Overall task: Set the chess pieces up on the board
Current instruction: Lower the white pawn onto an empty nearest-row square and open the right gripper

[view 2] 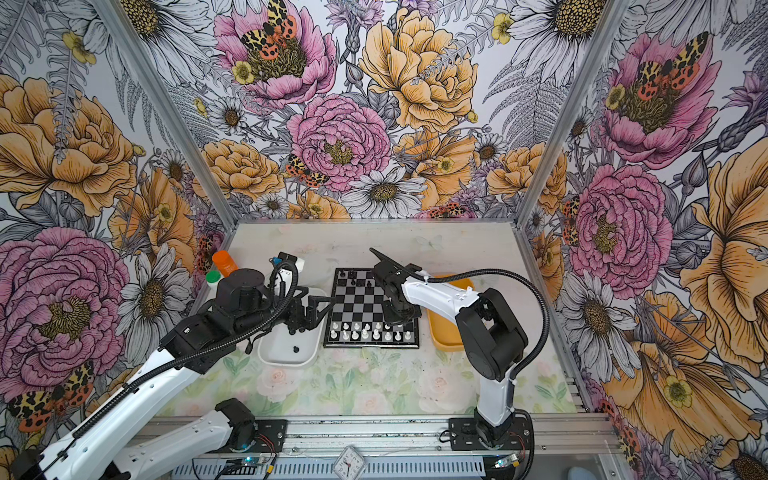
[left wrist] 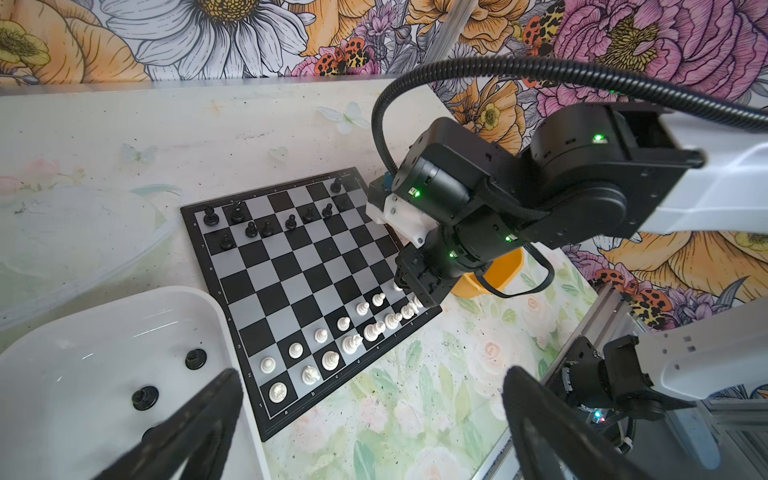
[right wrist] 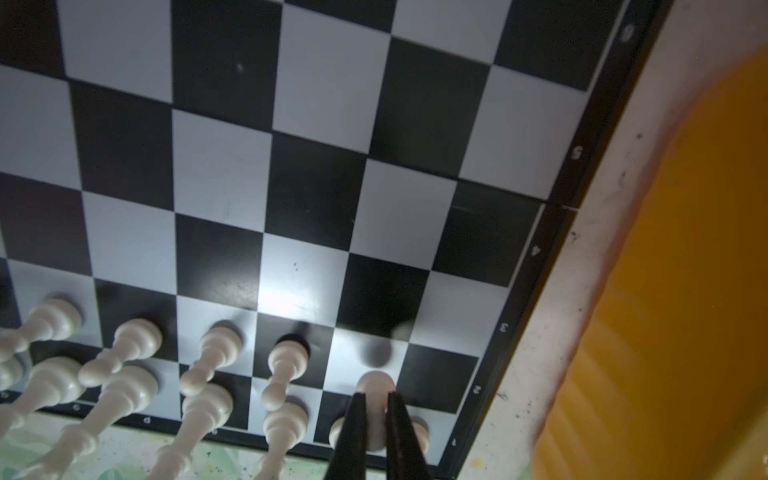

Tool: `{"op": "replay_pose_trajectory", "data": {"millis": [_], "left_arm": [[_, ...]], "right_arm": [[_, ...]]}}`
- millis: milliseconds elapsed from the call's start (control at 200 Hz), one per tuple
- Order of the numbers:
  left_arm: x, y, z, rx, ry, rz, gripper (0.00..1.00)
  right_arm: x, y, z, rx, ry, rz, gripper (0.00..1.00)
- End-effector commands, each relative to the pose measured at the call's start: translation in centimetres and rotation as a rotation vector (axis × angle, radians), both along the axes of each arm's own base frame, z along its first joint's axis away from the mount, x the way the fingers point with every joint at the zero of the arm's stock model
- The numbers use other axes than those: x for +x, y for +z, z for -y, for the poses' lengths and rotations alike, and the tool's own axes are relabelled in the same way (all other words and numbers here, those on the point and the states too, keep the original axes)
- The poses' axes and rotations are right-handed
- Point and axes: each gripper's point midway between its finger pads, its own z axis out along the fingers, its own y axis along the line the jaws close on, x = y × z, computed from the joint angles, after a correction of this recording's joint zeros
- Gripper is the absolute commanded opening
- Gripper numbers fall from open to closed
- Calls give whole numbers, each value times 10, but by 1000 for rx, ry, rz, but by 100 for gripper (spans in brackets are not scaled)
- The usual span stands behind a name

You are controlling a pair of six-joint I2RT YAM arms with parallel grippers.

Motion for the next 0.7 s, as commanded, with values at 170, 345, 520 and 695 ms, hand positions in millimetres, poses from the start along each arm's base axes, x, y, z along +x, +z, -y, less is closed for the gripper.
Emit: {"op": "replay_pose_trajectory", "data": {"millis": [170, 345, 520, 695], "left_arm": [[1, -7, -7, 9, 38, -20, 99], [3, -8, -7, 15, 38, -20, 99], [5, -7, -7, 19, 37, -22, 99], [10, -7, -7, 27, 41, -21, 99]], "right_arm": [[1, -11, -8, 13, 1, -7, 9], [1, -13, -9, 12, 6, -13, 15], [6, -3, -13, 29, 7, 12, 26], [14, 16, -18, 62, 7, 46, 28]]}}
